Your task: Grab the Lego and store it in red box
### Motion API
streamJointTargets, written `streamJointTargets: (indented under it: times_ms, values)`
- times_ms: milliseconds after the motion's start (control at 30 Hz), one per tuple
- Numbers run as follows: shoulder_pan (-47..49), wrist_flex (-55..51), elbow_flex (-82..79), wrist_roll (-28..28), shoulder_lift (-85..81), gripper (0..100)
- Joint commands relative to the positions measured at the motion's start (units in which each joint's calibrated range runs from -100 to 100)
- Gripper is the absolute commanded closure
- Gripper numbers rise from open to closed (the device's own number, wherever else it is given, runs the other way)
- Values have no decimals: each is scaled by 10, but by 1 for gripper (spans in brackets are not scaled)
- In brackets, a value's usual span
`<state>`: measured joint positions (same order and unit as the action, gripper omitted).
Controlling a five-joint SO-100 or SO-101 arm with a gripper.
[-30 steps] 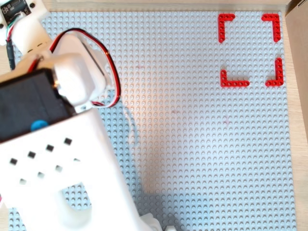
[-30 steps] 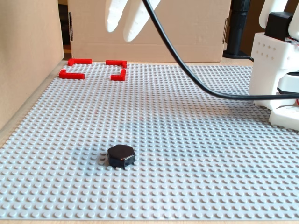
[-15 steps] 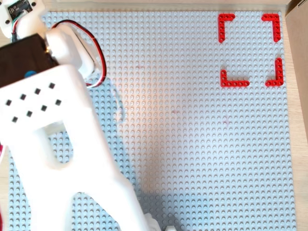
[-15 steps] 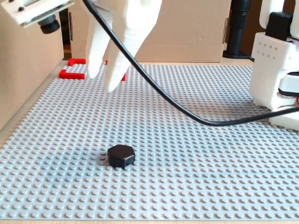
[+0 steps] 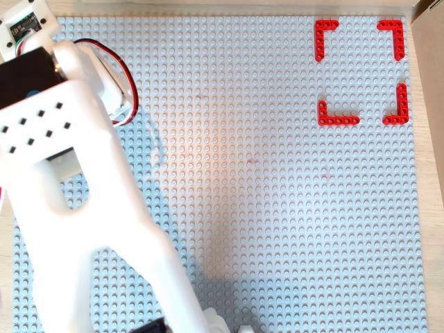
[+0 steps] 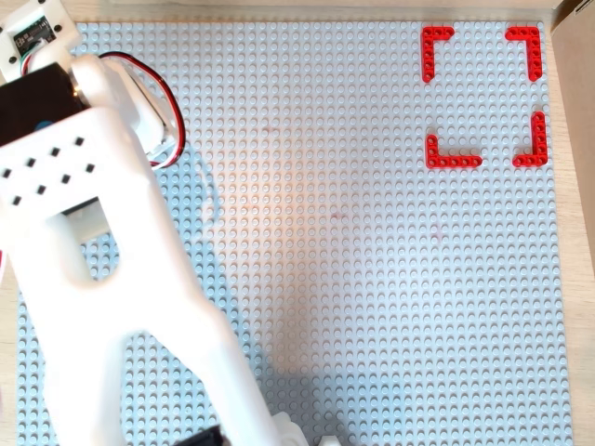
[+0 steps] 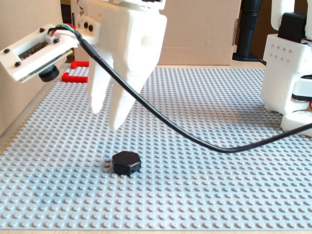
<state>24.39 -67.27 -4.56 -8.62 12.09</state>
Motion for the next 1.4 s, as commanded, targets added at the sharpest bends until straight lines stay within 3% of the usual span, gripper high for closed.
streamJointTargets:
  times_ms: [0, 1367]
  values:
    - [7, 18, 7, 2, 2, 82]
    - [68, 89, -97, 76, 3, 82]
